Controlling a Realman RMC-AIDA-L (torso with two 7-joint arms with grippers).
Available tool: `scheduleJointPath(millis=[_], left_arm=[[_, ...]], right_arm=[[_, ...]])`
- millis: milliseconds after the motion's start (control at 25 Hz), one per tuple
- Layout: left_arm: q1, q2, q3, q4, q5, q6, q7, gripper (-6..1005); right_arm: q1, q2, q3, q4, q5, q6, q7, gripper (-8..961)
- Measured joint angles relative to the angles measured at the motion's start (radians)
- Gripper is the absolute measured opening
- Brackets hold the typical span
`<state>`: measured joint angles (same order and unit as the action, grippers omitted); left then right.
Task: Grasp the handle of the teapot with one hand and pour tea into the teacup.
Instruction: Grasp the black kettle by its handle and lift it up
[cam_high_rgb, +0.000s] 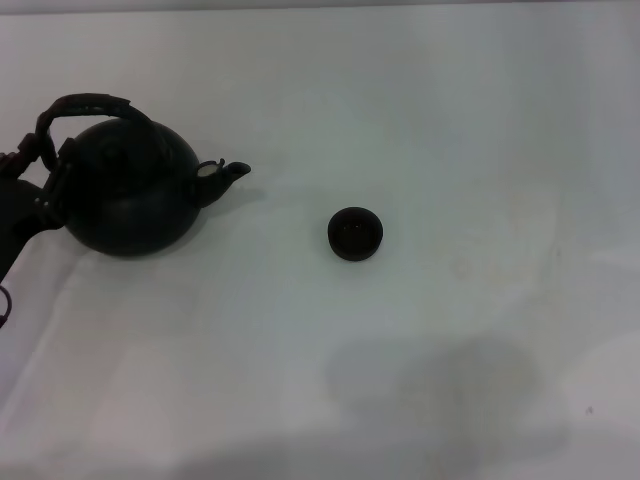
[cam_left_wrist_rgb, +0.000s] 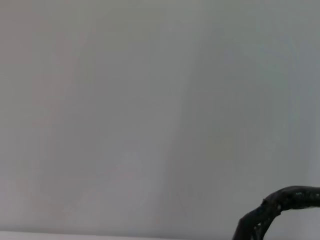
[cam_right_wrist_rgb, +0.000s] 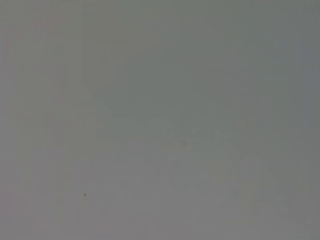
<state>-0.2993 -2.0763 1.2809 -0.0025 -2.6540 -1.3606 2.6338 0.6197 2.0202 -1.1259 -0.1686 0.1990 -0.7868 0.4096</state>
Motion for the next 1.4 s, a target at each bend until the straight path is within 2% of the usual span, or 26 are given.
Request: scheduleJointPath(millis=[200,280,520,840,1080,1400], left_arm=[[-0.003,0.0,0.0,0.009,0.016,0.009,0.0,558],[-0.005,0.0,0.0,0.009,0.017,0.009,0.0,328],[-0.005,-0.001,0.0,0.009,0.017,0.009,0.0,208],[-0.01,-0.001,0.0,0.03,0.017,-0.02,-0.009,159],[-0.006,0.002,0.001,0.108,0.02,-0.031,-0.024,158],[-0.038,0.008,0.011,0.207,0.063,0.008,-0.007,156]], right_arm=[[-0.001,0.0,0.0,0.0,0.001,0.0,0.0,855],[-0.002,0.0,0.0,0.0,0.002,0.0,0.0,855],[-0.005,0.0,0.0,0.0,0.004,0.0,0.0,855],[-0.005,0.0,0.0,0.0,0.004,0.0,0.0,855],[-0.006,0.0,0.0,0.003,0.003,0.0,0.0,855],[-0.006,0.0,0.007,0.01,0.003,0.0,0.001,855]])
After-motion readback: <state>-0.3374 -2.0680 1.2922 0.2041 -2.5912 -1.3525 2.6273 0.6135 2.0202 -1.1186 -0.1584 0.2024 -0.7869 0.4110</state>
